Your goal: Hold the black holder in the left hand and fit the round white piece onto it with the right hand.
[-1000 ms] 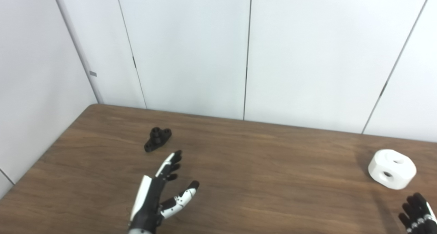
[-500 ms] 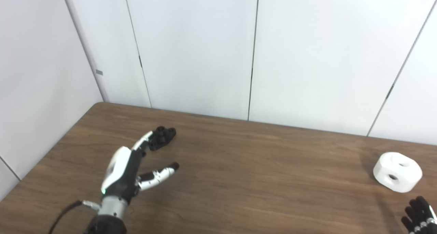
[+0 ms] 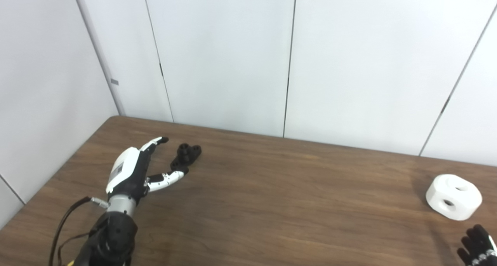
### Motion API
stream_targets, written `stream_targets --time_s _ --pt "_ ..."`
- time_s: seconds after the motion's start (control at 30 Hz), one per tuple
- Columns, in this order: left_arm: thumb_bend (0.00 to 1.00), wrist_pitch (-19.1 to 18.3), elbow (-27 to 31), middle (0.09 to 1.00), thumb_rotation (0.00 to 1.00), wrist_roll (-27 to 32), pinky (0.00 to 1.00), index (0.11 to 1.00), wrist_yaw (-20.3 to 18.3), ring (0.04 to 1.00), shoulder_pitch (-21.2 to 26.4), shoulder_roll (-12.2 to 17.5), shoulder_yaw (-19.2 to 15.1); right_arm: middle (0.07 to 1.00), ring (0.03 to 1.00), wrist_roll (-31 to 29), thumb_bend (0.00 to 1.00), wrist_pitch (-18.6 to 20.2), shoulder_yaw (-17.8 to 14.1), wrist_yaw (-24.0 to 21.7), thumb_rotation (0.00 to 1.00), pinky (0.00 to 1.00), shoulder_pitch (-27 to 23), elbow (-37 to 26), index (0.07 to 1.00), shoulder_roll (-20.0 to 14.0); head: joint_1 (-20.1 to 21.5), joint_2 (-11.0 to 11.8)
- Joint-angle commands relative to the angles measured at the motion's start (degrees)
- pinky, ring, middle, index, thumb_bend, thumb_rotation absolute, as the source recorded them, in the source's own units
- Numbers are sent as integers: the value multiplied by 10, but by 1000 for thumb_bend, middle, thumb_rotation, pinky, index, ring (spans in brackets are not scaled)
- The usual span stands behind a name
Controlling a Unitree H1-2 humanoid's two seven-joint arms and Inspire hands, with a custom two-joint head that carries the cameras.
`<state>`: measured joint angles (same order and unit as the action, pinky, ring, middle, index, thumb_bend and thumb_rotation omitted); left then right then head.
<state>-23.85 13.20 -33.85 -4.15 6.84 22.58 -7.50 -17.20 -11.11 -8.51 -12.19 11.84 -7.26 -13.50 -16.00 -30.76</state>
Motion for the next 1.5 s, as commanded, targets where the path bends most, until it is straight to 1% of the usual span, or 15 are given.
stream_targets --time_s 0.0,0.07,0.2,0.3,0.47,0.57,0.63,0.7,0.77,0.83,0.93,1.07,1.27,1.47 --pt "793 15 -7 906 396 -23 808 866 21 915 28 22 8 1000 1000 -7 734 -2 8 -9 1000 1000 27 32 983 11 -1 -1" --pt "798 13 -17 905 404 -28 816 864 23 920 33 26 15 1000 1000 -7 738 0 7 -9 1000 1000 28 31 982 11 -1 -2" --pt "809 20 -60 895 418 -42 838 852 32 931 50 36 32 1000 1000 -6 730 -1 7 -8 1000 1000 31 27 981 11 1 -5" --pt "828 16 -86 898 423 -45 848 842 37 934 62 38 42 1000 1000 -9 722 -1 7 -8 1000 1000 33 24 984 11 2 -7" --pt "811 3 -122 908 427 -44 845 852 18 941 81 46 62 1000 1000 -10 717 0 7 -8 1000 1000 35 20 981 12 1 -9" --pt "816 -1 -144 899 428 -49 835 846 17 927 91 51 74 1000 1000 -10 706 -1 7 -9 1000 1000 36 19 981 12 1 -11" --pt "830 -1 -160 889 438 -51 896 840 23 926 98 52 80 1000 1000 -9 704 0 7 -8 1000 1000 37 17 979 12 1 -11" --pt "840 0 -177 887 438 -53 963 830 33 937 105 50 82 1000 1000 -8 708 1 7 -7 1000 1000 38 16 975 12 1 -11" --pt "844 3 -192 883 441 -57 964 824 43 934 112 48 85 1000 1000 -9 709 1 7 -8 1000 1000 39 15 977 11 2 -13" --pt "848 4 -201 885 450 -61 936 825 51 932 117 46 88 1000 1000 -9 708 1 7 -8 1000 1000 39 15 979 11 2 -14" --pt "851 1 -216 887 448 -59 931 825 60 928 126 43 91 1000 1000 -7 711 1 7 -7 1000 1000 40 15 979 11 3 -14" --pt "828 -4 -228 894 440 -59 945 817 64 928 136 44 95 1000 1000 -10 706 -2 7 -8 1000 1000 41 14 981 12 4 -15" --pt "812 -10 -235 906 423 -55 961 812 66 940 142 45 92 1000 1000 -7 723 7 7 -4 1000 1000 42 8 979 13 4 -15" --pt "807 -4 -249 894 426 -48 942 799 75 936 149 46 90 998 1000 -11 721 1 7 -9 1000 1000 41 14 971 12 6 -21"
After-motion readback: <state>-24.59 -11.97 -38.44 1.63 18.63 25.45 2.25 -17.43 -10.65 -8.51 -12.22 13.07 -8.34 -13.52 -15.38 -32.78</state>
